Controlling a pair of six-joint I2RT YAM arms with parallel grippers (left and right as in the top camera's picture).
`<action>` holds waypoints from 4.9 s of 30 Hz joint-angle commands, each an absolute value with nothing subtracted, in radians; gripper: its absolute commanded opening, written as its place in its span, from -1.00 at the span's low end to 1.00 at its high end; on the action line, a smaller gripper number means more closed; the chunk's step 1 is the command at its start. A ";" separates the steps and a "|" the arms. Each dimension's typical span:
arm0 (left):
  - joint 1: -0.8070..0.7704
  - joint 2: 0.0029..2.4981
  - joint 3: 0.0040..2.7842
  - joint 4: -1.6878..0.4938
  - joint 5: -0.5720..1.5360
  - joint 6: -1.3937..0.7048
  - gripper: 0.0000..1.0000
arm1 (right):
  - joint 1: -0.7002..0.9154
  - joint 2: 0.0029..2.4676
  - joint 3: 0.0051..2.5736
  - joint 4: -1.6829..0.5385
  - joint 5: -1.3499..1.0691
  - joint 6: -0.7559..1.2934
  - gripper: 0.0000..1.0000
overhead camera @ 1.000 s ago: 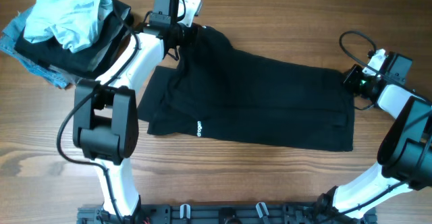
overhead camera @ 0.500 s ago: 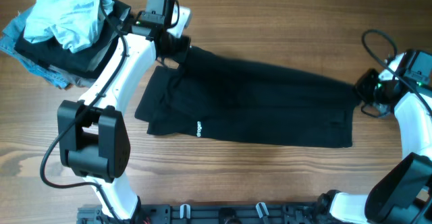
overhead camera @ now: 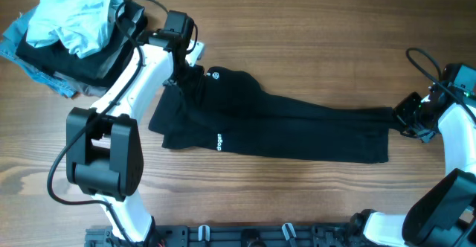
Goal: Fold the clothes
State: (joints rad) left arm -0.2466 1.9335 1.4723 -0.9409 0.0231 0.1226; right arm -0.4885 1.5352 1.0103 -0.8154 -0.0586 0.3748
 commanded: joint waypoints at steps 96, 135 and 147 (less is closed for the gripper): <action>-0.150 1.702 1.193 -0.950 0.246 0.037 -0.86 | -0.508 1.850 0.982 -0.910 -0.304 0.162 -0.91; -0.149 1.702 1.261 -0.932 0.315 0.038 0.47 | 0.070 1.660 1.248 -1.003 -0.167 0.303 -0.86; -0.149 1.702 1.261 -0.931 0.337 0.040 0.54 | 0.284 1.724 1.074 -1.052 -0.529 -0.166 -0.91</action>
State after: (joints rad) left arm -0.1444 1.7256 1.2419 -0.9340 0.3168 0.0395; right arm 0.2443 1.7798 1.0740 -1.0153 -0.4717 0.0074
